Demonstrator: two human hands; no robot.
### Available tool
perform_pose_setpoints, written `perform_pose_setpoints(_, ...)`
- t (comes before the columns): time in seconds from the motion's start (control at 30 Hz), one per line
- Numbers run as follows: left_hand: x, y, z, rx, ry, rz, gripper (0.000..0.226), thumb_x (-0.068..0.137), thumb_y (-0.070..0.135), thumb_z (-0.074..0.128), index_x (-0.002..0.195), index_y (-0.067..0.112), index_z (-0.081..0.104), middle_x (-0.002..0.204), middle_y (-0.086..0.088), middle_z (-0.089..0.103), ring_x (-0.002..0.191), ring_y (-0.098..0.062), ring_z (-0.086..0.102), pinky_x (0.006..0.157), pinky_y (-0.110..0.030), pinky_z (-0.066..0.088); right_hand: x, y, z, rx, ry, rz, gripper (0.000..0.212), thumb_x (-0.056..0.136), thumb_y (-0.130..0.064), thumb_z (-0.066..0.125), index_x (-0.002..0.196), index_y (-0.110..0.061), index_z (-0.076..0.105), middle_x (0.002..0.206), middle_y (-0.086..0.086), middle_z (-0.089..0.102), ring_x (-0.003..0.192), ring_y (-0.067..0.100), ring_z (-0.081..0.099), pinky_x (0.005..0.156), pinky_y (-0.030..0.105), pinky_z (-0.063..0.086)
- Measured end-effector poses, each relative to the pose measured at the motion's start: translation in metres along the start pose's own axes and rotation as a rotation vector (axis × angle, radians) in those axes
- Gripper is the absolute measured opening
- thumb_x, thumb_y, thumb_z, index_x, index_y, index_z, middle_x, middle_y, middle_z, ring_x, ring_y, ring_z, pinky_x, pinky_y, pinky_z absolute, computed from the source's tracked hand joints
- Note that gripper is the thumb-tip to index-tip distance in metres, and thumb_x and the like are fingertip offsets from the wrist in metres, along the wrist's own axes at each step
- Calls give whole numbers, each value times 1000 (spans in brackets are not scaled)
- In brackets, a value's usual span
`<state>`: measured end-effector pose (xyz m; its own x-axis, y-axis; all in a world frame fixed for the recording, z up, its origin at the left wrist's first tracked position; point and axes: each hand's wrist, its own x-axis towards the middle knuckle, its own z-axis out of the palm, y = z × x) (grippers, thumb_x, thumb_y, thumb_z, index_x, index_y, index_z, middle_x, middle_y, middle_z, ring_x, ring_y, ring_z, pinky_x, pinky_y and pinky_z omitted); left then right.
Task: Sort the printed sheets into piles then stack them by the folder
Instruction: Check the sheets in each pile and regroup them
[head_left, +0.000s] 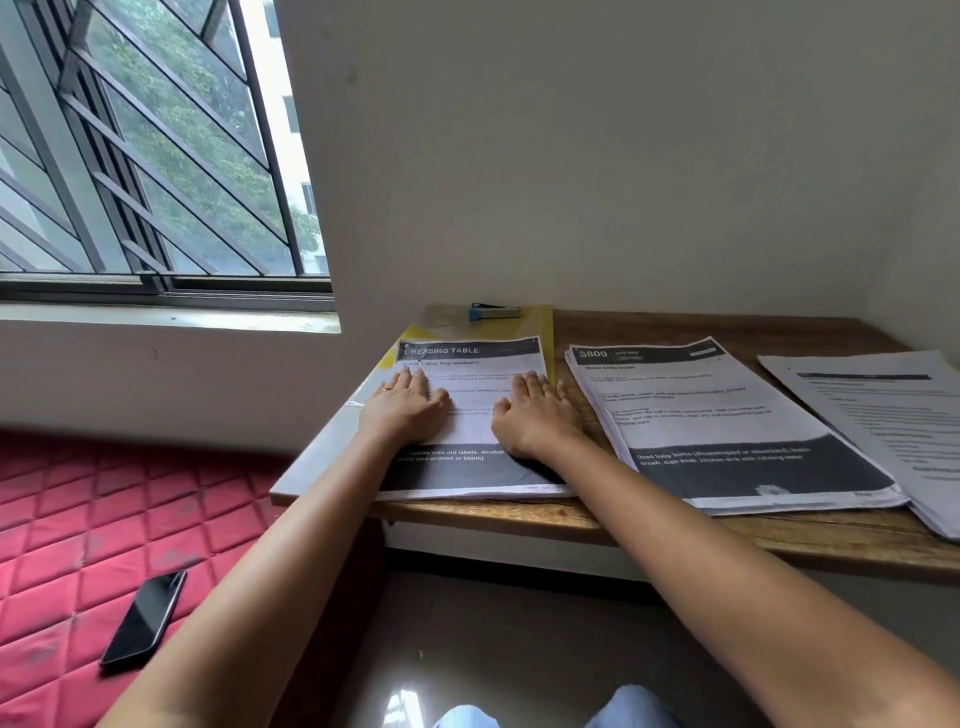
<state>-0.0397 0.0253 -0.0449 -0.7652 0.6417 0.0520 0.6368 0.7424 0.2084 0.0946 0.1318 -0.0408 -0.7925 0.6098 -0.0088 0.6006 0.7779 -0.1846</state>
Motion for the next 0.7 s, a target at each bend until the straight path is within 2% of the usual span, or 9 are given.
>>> perform_pose_setpoints(0.1, 1, 1, 2, 15, 0, -9, 66, 99, 42, 21, 154, 7, 8, 161, -11, 3, 149, -19, 4, 119, -33, 1, 0, -5, -17, -51, -144, 49, 63, 100, -37, 15, 151, -6, -6, 158, 12, -12, 146, 25, -11, 116, 39, -11)
perform_pose_setpoints(0.17, 1, 1, 4, 21, 5, -14, 66, 99, 42, 21, 154, 7, 9, 161, -11, 3, 149, -19, 4, 120, -33, 1, 5, -14, -32, -60, -195, 81, 67, 99, -38, 21, 151, -4, -4, 158, 17, -10, 146, 29, -8, 118, 40, -5)
perform_pose_setpoints(0.27, 3, 1, 5, 24, 15, -6, 65, 99, 40, 20, 153, 6, 10, 161, -12, 4, 149, -19, 4, 120, -34, 1, 22, -37, -34, 27, -104, -52, 67, 98, -31, 29, 151, -1, 0, 158, 17, -7, 147, 29, -5, 119, 40, -2)
perform_pose_setpoints(0.37, 6, 0, 6, 39, 24, 3, 62, 100, 34, 19, 153, 4, 10, 161, -14, 6, 149, -20, 5, 120, -35, 3, 33, -43, -14, 57, -56, -151, 60, 100, -31, 21, 151, -5, 6, 160, 11, -1, 147, 22, 0, 119, 37, -1)
perform_pose_setpoints(0.5, 9, -2, 8, 34, 28, -15, 63, 99, 36, 20, 153, 5, 10, 161, -14, 5, 149, -21, 5, 119, -34, 3, 41, -33, 0, 64, 36, -101, 63, 99, -38, 18, 152, -5, 7, 160, 10, 3, 147, 20, 4, 119, 33, 1)
perform_pose_setpoints(0.7, 10, -2, 9, 43, 33, -59, 69, 97, 43, 23, 153, 5, 12, 161, -14, 5, 149, -21, 6, 119, -33, 4, 41, -25, 4, 20, 42, 70, 87, 93, -63, 20, 150, 0, 1, 159, 17, -2, 147, 26, 0, 119, 35, -1)
